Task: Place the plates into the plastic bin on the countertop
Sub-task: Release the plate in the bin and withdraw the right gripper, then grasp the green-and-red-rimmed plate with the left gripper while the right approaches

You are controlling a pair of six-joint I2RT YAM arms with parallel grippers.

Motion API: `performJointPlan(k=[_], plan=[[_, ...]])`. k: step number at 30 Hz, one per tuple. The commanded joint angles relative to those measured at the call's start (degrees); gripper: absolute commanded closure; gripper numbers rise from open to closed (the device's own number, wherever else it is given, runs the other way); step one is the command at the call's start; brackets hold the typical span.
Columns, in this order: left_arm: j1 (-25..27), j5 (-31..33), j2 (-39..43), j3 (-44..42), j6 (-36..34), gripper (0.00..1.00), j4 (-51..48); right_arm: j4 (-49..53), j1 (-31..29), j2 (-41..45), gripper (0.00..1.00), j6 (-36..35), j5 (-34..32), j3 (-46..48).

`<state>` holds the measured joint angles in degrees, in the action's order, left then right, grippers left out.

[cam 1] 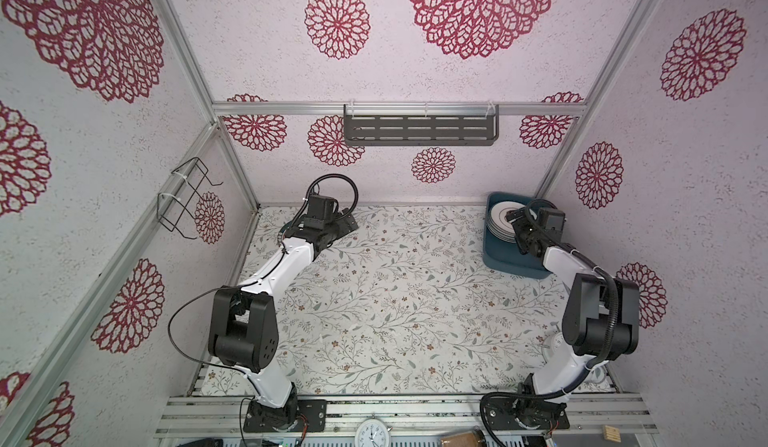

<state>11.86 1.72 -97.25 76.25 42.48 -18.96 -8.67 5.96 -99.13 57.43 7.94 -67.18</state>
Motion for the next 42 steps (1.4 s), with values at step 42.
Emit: performJointPlan(k=[42], plan=[[-29.6,-22.8,-31.9,7.2,16.0,0.26,7.3,-5.8,-32.2,-19.6,0.01,-4.6,25.9,-28.4]])
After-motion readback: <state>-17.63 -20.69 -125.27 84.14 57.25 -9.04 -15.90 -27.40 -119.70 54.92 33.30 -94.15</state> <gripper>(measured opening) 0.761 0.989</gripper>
